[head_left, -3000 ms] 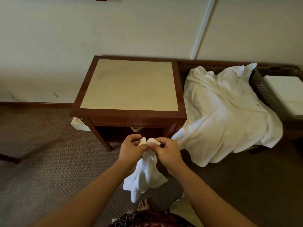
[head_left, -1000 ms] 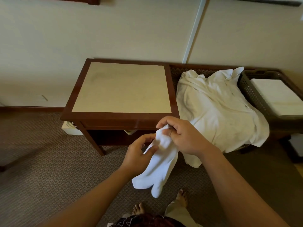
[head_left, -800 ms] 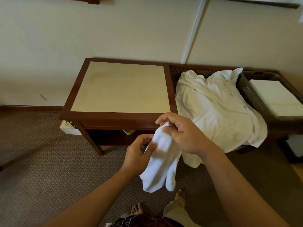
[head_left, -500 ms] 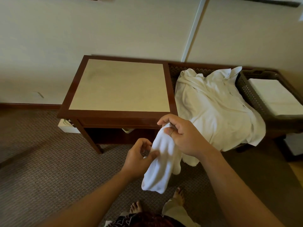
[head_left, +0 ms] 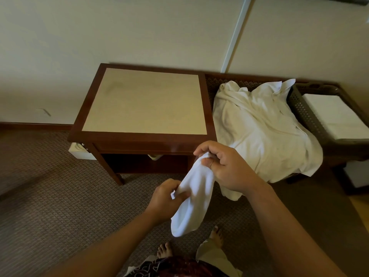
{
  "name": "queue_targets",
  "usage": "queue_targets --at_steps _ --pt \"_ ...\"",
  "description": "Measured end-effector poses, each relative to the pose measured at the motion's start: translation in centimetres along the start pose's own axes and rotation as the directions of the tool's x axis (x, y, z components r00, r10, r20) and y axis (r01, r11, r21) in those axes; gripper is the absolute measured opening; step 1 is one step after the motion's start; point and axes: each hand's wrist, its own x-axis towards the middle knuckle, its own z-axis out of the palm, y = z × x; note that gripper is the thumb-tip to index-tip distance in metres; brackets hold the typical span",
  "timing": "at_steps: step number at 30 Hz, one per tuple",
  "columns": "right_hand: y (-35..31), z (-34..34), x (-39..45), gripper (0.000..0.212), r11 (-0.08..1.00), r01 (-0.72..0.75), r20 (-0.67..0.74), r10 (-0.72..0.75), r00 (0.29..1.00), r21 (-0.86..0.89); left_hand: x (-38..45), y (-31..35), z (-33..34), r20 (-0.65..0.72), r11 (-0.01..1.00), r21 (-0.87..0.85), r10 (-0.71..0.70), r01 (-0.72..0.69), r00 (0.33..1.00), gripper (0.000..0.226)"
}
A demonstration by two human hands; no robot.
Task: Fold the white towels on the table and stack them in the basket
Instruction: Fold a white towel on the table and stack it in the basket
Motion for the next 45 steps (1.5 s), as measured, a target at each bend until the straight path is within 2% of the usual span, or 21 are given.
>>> queue_targets --at_steps 3,4,6,9,12,16,20,26,29,30,32,34,36,40,45 --pt "-0.5 0.1 0.1 0.033 1.0 0.015 0.022 -0.015 1.0 0.005 -0.4 -1.4 -0.1 -0.019 0.999 -0.037 0.003 -0.004 1.0 0.022" --pt "-0.6 0.1 0.2 0.033 1.0 0.021 0.03 -0.021 0.999 0.005 -0.5 -1.6 -0.3 -0.003 0.998 -0.063 0.004 -0.004 1.0 0.029" --pt "-0.8 0.1 0.3 0.031 1.0 0.027 0.059 -0.026 0.998 -0.008 -0.3 -1.9 -0.8 0.053 0.992 -0.12 0.032 -0.025 0.998 0.035" --pt "-1.4 0.1 0.6 0.029 1.0 0.019 0.125 -0.018 0.992 -0.01 0.4 -1.2 -1.5 0.181 0.978 -0.206 0.05 -0.011 0.982 0.027" --pt "-1.6 0.1 0.9 0.03 1.0 0.018 0.139 -0.016 0.99 -0.012 1.0 -0.2 -1.9 0.257 0.989 -0.141 -0.007 0.045 0.966 0.027" --pt "-1.0 -0.1 1.2 0.03 0.999 -0.001 0.056 0.004 0.998 -0.051 1.0 -1.4 -2.1 0.145 0.996 -0.087 -0.013 0.025 0.989 0.034" --pt "-0.3 -0.4 1.2 0.031 0.999 -0.03 -0.019 0.029 0.999 -0.027 0.9 -3.5 -2.3 0.021 0.996 -0.008 -0.089 0.089 0.996 0.014" --pt "-0.3 0.2 1.0 0.03 0.999 -0.027 0.002 0.027 1.0 -0.026 0.9 -4.1 -1.9 0.155 0.991 -0.009 -0.133 0.136 0.979 0.005" --pt "-0.4 -0.1 1.0 0.029 0.999 -0.028 -0.009 0.028 1.0 -0.027 1.0 -3.9 -1.9 0.142 0.983 -0.039 -0.175 0.182 0.974 0.011" --pt "-0.3 -0.2 1.0 0.029 0.999 -0.026 -0.016 0.026 1.0 -0.025 1.0 -3.8 -1.8 0.09 0.982 -0.043 -0.179 0.183 0.98 0.014" --pt "-0.1 -0.4 0.9 0.03 1.0 -0.025 -0.036 0.024 0.999 -0.009 0.8 -3.8 -1.7 -0.118 0.987 -0.047 -0.16 0.155 0.98 0.017" --pt "-0.1 -0.5 0.9 0.031 0.999 -0.033 -0.059 0.034 0.998 0.02 0.6 -3.9 -1.6 -0.336 0.996 -0.033 -0.086 0.08 0.938 0.018" --pt "-0.1 -0.6 0.9 0.031 0.999 -0.039 -0.098 0.042 0.994 0.035 0.3 -4.2 -1.6 -0.405 1.0 0.007 0.006 -0.003 0.914 0.021" --pt "0.3 -0.7 1.2 0.036 0.997 -0.049 -0.182 0.058 0.982 0.055 -0.2 -5.0 -1.6 -0.327 0.988 0.082 0.153 -0.133 0.933 0.038" --pt "0.2 -0.8 1.2 0.037 0.995 -0.046 -0.239 0.065 0.969 0.084 -1.3 -5.8 -1.8 -0.234 0.999 0.031 0.014 -0.007 0.972 0.034"
